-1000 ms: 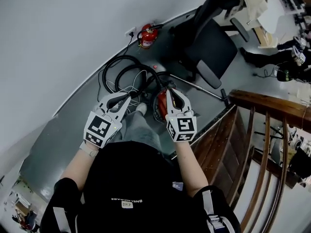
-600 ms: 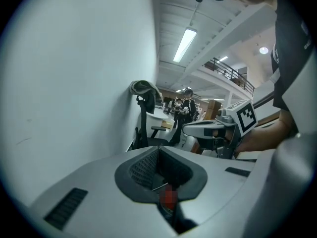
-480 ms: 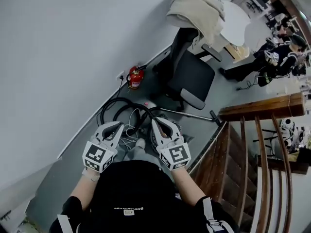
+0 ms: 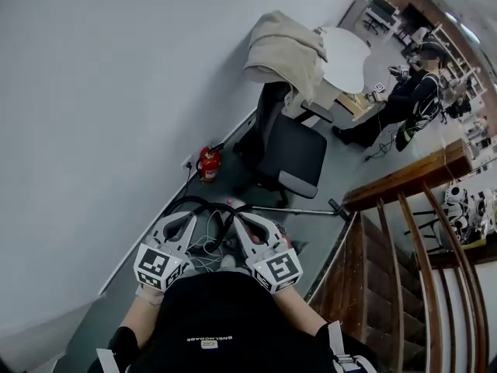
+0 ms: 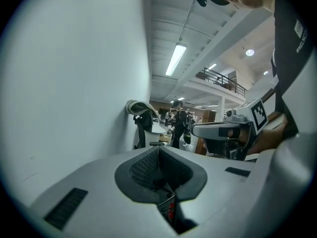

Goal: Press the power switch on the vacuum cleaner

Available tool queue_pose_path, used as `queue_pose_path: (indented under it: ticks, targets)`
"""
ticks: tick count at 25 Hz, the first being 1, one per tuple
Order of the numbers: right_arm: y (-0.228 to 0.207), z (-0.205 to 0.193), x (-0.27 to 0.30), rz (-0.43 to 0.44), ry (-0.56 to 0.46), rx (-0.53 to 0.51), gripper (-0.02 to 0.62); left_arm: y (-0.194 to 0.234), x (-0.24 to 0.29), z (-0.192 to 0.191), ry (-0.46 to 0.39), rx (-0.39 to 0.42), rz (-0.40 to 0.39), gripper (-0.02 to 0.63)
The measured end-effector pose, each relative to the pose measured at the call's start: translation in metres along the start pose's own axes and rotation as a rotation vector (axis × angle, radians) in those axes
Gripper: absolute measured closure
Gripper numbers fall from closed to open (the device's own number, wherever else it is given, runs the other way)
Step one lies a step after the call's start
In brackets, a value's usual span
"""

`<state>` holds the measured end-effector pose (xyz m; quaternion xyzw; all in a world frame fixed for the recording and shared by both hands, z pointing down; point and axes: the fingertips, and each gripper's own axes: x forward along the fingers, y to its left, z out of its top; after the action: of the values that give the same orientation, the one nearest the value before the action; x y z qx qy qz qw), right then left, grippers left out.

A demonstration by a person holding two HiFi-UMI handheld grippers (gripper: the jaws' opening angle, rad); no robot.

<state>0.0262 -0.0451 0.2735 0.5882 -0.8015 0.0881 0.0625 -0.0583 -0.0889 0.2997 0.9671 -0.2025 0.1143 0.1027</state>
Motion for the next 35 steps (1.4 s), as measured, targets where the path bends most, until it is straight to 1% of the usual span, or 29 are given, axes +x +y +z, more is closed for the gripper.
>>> queue_pose_path:
  ticks: [5, 16, 25, 35]
  targets:
    - [0.000, 0.006, -0.001, -0.005, -0.013, -0.006, 0.568, -0.003, 0.003, 0.010, -0.028, 0.009, -0.026, 0.589]
    - [-0.014, 0.006, -0.006, -0.045, -0.006, 0.017, 0.569, -0.012, 0.015, 0.024, -0.040, 0.027, -0.063, 0.589]
    - [-0.021, 0.004, -0.013, -0.053, -0.013, 0.020, 0.569, -0.016, 0.015, 0.019, -0.035, 0.016, -0.052, 0.590]
    - [-0.027, 0.000, -0.013, -0.042, -0.008, 0.035, 0.569, -0.019, 0.020, 0.012, -0.023, -0.001, -0.034, 0.590]
